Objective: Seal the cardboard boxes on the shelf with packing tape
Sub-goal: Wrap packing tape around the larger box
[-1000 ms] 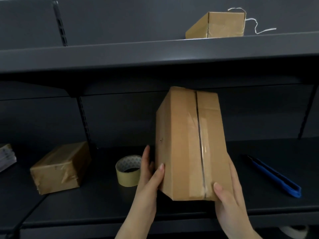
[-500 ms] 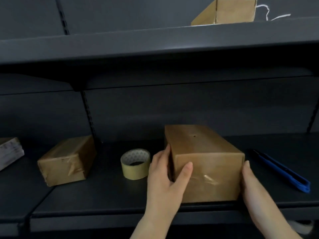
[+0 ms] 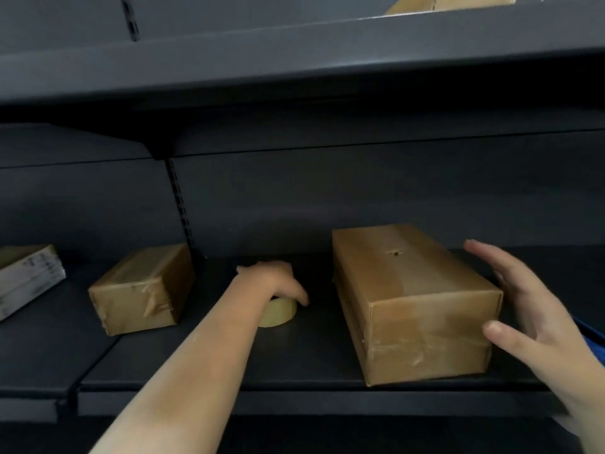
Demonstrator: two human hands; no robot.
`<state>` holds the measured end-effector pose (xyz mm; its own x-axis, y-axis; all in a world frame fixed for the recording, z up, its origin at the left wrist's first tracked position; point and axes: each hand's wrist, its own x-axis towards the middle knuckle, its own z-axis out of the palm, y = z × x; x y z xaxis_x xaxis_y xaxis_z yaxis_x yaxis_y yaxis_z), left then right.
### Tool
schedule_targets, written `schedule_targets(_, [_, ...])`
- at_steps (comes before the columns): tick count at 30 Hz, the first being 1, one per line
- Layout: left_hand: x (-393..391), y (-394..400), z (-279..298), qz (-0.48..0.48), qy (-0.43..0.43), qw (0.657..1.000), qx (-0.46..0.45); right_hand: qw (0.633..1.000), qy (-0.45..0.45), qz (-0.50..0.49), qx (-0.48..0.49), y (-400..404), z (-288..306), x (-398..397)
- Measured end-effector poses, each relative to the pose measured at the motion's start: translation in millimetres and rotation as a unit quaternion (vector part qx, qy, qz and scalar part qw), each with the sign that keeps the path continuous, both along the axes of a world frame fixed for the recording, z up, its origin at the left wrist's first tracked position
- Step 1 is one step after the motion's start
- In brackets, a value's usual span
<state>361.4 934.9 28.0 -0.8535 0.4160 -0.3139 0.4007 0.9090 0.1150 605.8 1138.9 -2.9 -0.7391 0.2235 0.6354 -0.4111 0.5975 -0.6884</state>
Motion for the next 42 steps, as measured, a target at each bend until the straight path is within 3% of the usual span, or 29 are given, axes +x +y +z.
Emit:
schedule_targets(4, [-4, -3, -6, -0.033, 0.030, 0.997, 0.061, 0.997, -0.050, -0.029, 0.051, 5, 9, 0])
schedule_targets(9, [4, -18, -12, -0.109, 0.034, 0.982, 0.147, 0.961, -0.123, -0.063, 0.241, 9, 16, -5])
schedule_targets(13, [12, -37, -9, -0.131, 0.053, 0.957, 0.253, 0.950, -0.103, -0.107, 0.275, -3, 16, -11])
schedule_targets(19, [43, -64, -2, -0.174, 0.031, 0.842, 0.510, 0.906, -0.064, -0.222, 0.354, -48, 17, -23])
schedule_targets(25, [80, -78, 14, -0.236, 0.023, 0.740, 0.630, 0.903, -0.105, -0.184, 0.374, -64, 32, -40])
schedule_targets(28, [94, -75, 16, -0.260, 0.022, 0.723, 0.640, 0.946, -0.029, -0.126, 0.298, -77, 43, -37])
schedule_targets(31, [104, -66, 20, -0.266, 0.061, 0.717, 0.642, 0.989, -0.010, 0.025, 0.147, -102, 58, -41])
schedule_targets(36, [114, -61, 23, -0.242, 0.103, 0.698, 0.666, 0.987, -0.031, 0.148, -0.060, -117, 60, -49])
schedule_targets(42, [122, -60, 18, -0.236, 0.162, 0.680, 0.675, 0.976, -0.020, 0.176, -0.124, -116, 54, -43])
